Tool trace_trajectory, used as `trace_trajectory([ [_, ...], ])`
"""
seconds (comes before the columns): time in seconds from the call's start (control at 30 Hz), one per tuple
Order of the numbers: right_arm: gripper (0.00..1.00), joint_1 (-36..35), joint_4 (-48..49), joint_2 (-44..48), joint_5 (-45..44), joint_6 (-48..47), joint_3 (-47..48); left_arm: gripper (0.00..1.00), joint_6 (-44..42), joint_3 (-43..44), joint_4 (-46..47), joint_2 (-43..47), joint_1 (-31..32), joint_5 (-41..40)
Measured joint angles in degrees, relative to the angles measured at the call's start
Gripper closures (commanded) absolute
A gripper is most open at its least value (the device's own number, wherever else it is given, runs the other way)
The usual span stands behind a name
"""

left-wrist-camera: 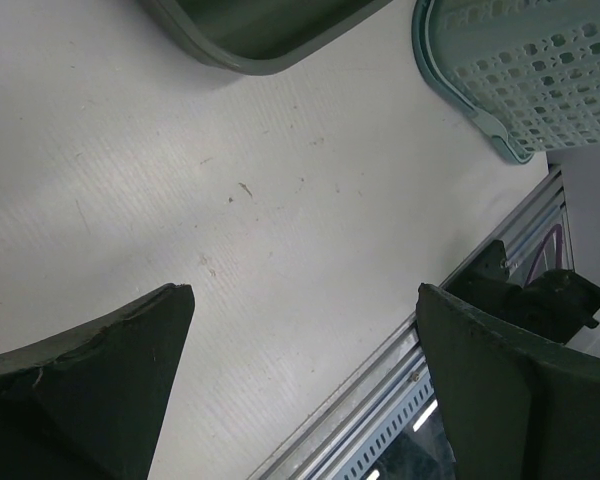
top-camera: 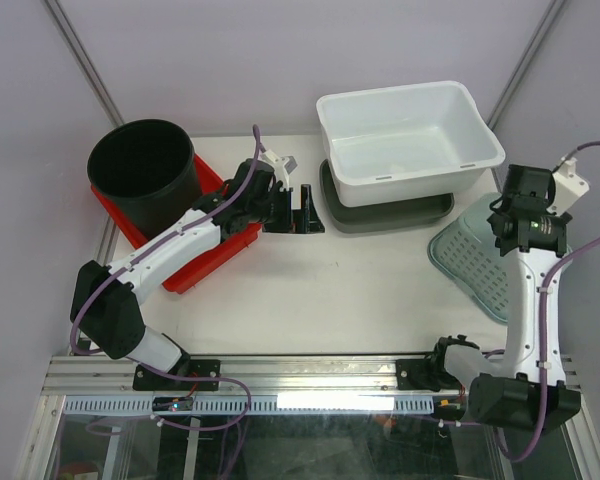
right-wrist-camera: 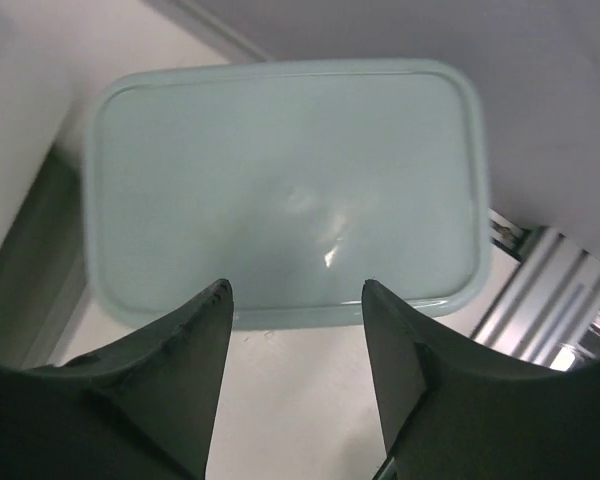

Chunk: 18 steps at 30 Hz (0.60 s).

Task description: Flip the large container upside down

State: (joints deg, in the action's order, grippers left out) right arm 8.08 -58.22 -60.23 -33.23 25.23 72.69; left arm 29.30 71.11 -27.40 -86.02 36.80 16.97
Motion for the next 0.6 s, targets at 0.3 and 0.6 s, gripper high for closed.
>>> trace_trajectory([
  [0.3, 0.40, 13.99, 0.02, -1.14, -0.87, 2.82, -4.15, 0.01, -0.72, 2.01, -2.16, 0.00, 0.02, 1.57],
  [0.6, 0.28, 20.00, -0.02, -1.62, 0.59, 6.88, -6.62, 0.01, -1.25, 3.74, -3.69, -0.09, 0.02, 1.68],
])
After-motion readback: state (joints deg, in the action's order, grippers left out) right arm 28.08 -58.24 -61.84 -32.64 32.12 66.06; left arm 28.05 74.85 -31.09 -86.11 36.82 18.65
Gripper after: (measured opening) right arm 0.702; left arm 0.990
